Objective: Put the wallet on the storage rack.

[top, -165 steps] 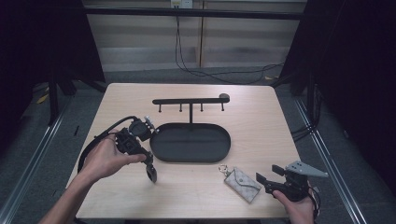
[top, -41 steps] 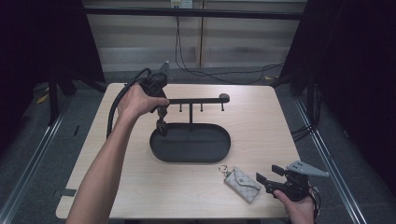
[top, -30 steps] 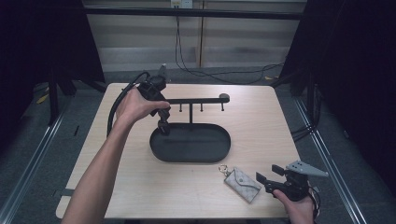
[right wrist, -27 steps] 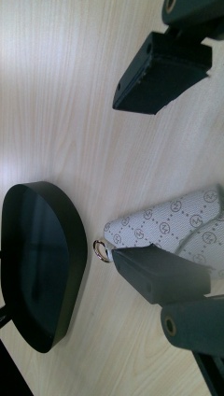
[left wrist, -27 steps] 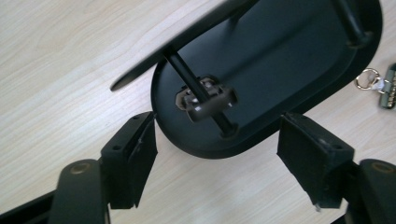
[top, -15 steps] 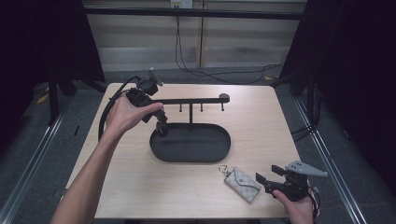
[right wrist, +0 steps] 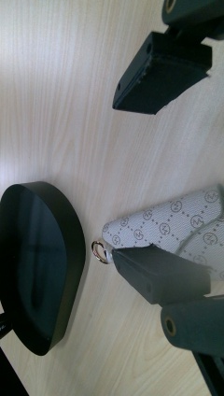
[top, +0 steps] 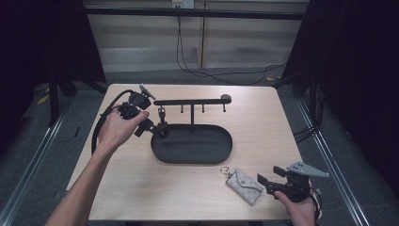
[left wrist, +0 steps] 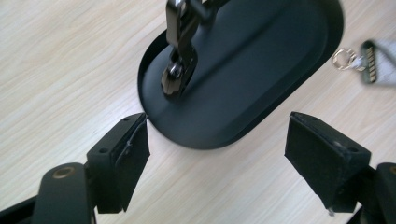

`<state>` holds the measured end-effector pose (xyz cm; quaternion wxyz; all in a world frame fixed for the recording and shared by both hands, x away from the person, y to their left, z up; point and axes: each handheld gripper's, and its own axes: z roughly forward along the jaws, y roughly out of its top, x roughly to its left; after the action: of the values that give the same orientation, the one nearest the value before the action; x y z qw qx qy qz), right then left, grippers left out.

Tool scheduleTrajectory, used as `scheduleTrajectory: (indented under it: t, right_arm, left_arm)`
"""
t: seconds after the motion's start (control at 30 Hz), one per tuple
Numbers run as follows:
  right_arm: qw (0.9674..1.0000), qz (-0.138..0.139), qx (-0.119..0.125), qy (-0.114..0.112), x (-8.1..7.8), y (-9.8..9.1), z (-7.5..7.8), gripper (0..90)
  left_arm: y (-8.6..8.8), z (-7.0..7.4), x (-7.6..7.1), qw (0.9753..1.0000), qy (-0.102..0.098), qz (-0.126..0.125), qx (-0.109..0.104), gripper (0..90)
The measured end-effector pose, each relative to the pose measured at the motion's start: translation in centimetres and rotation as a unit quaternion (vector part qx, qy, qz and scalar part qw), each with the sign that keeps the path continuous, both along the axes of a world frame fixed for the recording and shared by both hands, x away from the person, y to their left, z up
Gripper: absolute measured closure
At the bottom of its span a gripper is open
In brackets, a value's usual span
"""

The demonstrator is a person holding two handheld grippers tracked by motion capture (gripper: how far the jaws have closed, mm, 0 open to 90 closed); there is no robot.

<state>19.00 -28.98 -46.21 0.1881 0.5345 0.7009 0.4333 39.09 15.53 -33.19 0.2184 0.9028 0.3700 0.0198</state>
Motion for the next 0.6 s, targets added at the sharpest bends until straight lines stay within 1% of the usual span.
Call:
scheduleTrajectory:
  t: [0.1, 0.13, 0.2, 0.23, 0.27, 0.3, 0.33, 0.37, 0.4, 0.47, 0.5, 0.53, 0.57, 0.6]
  right_arm:
    - [1.0, 0.005, -0.002, -0.001, 0.0, 0.0, 0.0, 23.3]
    - [1.0, 0.006, -0.003, -0.001, -0.1, 0.0, 0.0, 23.3]
    - [1.0, 0.006, -0.003, -0.001, -0.1, 0.1, 0.0, 23.3]
    - [1.0, 0.006, -0.003, -0.001, -0.1, 0.0, 0.0, 23.3]
    - [1.0, 0.005, -0.002, -0.001, -0.1, 0.0, 0.0, 23.3]
    - [1.0, 0.005, -0.002, -0.001, -0.1, 0.0, 0.0, 23.2]
    - [1.0, 0.004, -0.002, 0.001, 0.0, 0.0, 0.0, 23.2]
    - [1.0, 0.004, -0.001, 0.001, 0.0, 0.0, 0.0, 23.3]
    - [1.0, 0.004, -0.001, 0.001, 0.0, 0.0, 0.0, 23.2]
    - [1.0, 0.004, -0.003, 0.0, 0.0, 0.0, 0.0, 23.1]
    - [1.0, 0.003, -0.003, 0.0, 0.0, 0.0, 0.0, 23.1]
    - [1.0, 0.003, -0.003, 0.0, 0.0, 0.0, 0.0, 23.1]
    - [1.0, 0.003, -0.003, 0.0, 0.0, 0.0, 0.0, 23.1]
    - [1.0, 0.003, -0.003, 0.001, 0.0, 0.0, 0.0, 23.1]
  left_arm:
    - [0.4, -0.1, -0.8, 0.9996, -0.014, -0.003, -0.022, 21.3]
    - [0.6, -0.2, -1.1, 0.9996, -0.018, -0.006, -0.021, 21.3]
    - [1.0, -0.6, -1.7, 0.9993, -0.024, -0.003, -0.029, 21.3]
    - [1.2, -0.8, -1.9, 0.9992, -0.025, -0.001, -0.031, 21.3]
    - [1.4, -1.0, -2.2, 0.999, -0.025, 0.006, -0.037, 21.3]
    - [1.7, -1.2, -2.3, 0.9988, -0.028, 0.008, -0.038, 21.3]
    - [2.0, -1.4, -2.5, 0.9989, -0.022, 0.009, -0.041, 21.6]
    - [2.3, -1.5, -2.6, 0.9988, -0.018, 0.003, -0.045, 22.3]
    - [2.5, -1.7, -2.9, 0.9985, -0.019, 0.007, -0.05, 22.7]
    - [2.9, -2.1, -3.5, 0.9983, -0.024, 0.003, -0.053, 23.0]
    - [3.1, -2.3, -3.7, 0.9981, -0.024, 0.004, -0.057, 22.8]
    - [3.3, -2.5, -3.9, 0.9981, -0.026, 0.005, -0.056, 22.7]
    - [3.5, -2.6, -4.3, 0.9976, -0.037, 0.01, -0.057, 22.8]
    - [3.7, -2.7, -4.6, 0.9967, -0.045, 0.017, -0.066, 23.3]
